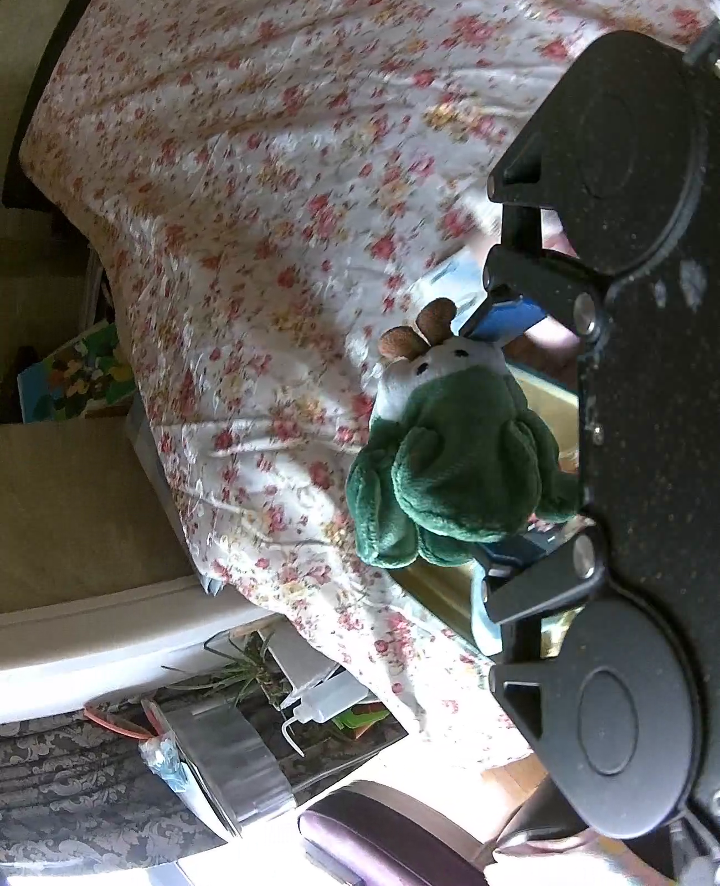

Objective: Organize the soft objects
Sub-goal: 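Carry both items over the gold tray and open right gripper releasing the plush, then lower the white tissue pack into the tray and open left gripper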

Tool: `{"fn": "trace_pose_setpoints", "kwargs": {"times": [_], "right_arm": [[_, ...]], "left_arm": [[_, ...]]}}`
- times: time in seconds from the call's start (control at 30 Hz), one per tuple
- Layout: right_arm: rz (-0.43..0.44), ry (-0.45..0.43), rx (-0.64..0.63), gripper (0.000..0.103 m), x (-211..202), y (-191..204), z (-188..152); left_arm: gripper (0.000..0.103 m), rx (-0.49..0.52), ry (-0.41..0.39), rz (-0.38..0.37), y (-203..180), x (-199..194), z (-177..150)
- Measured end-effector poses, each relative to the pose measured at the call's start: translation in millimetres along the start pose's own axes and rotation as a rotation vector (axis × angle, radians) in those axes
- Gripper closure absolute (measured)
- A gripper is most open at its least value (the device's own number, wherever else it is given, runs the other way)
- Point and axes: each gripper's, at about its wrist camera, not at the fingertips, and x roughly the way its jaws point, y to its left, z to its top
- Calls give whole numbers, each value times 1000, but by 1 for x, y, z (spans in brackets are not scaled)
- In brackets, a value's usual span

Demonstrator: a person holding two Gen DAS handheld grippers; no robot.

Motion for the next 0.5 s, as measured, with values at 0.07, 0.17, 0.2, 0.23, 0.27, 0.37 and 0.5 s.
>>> {"fn": "trace_pose_setpoints", "kwargs": {"times": [0.07,0.17,0.2,0.23,0.27,0.37,0.5], "right_arm": [[0,-5,-1,29,9,4,4],[10,-22,-2,29,12,6,5],[19,-24,5,28,12,5,5],[24,-27,11,27,10,3,5],[19,-30,11,27,8,2,4],[3,-45,5,27,1,-4,-1],[-6,-41,19,27,-10,-20,-13]], "left_arm": [[26,-3,0,-2,-2,-1,0],[26,-1,-7,4,-5,-3,-1],[26,-2,-9,6,-5,-4,-2],[26,-2,-9,1,-5,-5,-2],[26,1,-7,-4,-6,-5,-2],[26,21,-13,3,-9,-5,-3],[26,51,-22,21,-15,-7,-7]]}}
